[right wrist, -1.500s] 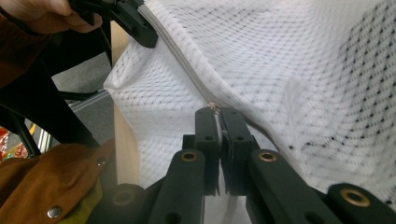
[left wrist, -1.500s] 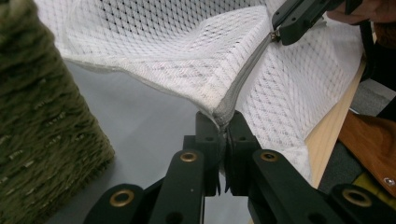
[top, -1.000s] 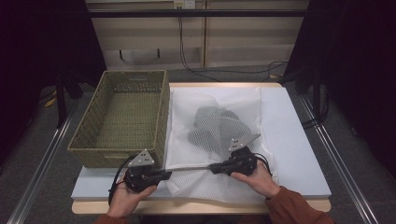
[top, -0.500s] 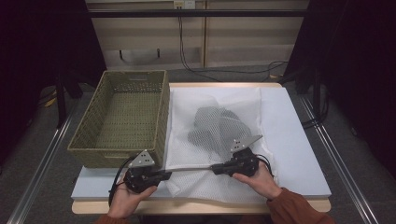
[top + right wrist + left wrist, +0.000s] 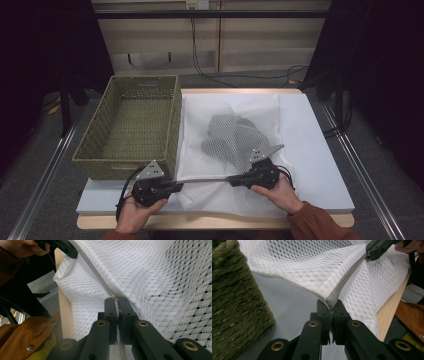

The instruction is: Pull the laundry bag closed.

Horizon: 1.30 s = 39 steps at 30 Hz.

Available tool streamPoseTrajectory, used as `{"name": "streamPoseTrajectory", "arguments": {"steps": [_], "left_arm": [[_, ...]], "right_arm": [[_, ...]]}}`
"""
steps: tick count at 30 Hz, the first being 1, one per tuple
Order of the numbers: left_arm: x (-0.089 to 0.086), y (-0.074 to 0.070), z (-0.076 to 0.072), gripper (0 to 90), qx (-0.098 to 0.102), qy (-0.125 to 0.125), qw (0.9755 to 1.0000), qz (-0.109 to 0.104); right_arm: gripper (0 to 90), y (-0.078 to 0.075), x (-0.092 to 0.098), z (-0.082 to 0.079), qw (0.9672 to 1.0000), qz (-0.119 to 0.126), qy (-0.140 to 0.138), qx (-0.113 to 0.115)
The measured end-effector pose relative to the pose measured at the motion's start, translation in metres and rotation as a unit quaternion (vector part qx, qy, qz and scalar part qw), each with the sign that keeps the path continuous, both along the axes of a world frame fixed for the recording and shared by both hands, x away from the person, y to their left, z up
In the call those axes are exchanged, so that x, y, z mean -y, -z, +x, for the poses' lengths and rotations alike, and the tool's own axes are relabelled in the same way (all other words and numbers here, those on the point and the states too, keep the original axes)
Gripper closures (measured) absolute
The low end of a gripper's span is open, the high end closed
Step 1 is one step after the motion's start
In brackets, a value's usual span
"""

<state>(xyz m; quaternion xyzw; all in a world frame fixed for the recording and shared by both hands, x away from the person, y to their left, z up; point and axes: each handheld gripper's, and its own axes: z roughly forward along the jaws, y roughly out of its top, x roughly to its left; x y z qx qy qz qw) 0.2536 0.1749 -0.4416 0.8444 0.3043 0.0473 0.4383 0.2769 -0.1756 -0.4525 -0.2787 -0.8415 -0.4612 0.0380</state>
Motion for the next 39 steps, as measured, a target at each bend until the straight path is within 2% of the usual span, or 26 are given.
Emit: {"name": "streamPoseTrajectory", "arguments": {"steps": [10,11,12,14,15,20,39], "left_arm": [[0.0,0.0,0.0,86.4,0.0,0.005,1.0,-0.002],[0.0,-0.001,-0.001,86.5,0.007,0.002,1.0,-0.005],[0.0,-0.002,-0.001,86.5,0.005,0.005,1.0,-0.007],[0.001,-0.002,-0.001,86.5,0.004,0.006,0.9999,-0.008],[0.002,-0.001,-0.002,86.5,0.004,0.006,1.0,-0.003],[0.001,0.0,-0.001,86.4,0.002,0.002,1.0,-0.004],[0.0,0.0,-0.001,86.5,0.0,0.002,1.0,-0.001]], "right_arm": [[86.8,0.0,0.001,0.0,1.0,0.001,0.0,-0.005],[86.8,0.0,0.001,0.0,1.0,0.001,0.002,-0.006],[86.8,-0.002,0.003,0.001,1.0,-0.002,0.005,-0.003],[86.8,-0.003,0.006,0.001,0.9999,0.006,0.009,-0.003],[86.8,-0.003,0.008,0.0,0.9999,0.005,0.01,-0.004],[86.8,-0.001,0.013,-0.003,0.9999,0.004,0.015,-0.007],[86.8,0.001,0.014,-0.003,0.9999,0.0,0.015,-0.007]]}}
